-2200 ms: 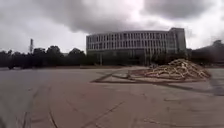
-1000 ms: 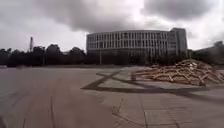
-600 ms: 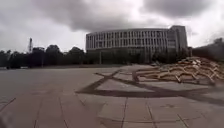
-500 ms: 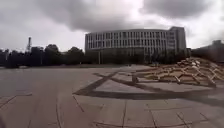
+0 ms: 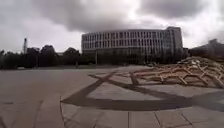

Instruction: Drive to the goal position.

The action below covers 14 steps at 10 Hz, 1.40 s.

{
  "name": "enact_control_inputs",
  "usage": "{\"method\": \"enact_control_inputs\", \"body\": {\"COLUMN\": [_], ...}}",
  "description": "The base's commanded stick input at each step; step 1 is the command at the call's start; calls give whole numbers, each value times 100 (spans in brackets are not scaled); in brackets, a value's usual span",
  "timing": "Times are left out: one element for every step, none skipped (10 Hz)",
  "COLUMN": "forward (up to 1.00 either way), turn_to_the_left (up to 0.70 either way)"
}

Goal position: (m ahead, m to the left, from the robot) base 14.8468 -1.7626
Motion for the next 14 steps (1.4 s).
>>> {"method": "enact_control_inputs", "body": {"forward": [85,85,85,85,75,30,30,30,30,30,30,30,30,30], "turn_to_the_left": [-7,-7,-7,-7,-6,-1,2,2,3,3,2,2,2,1]}}
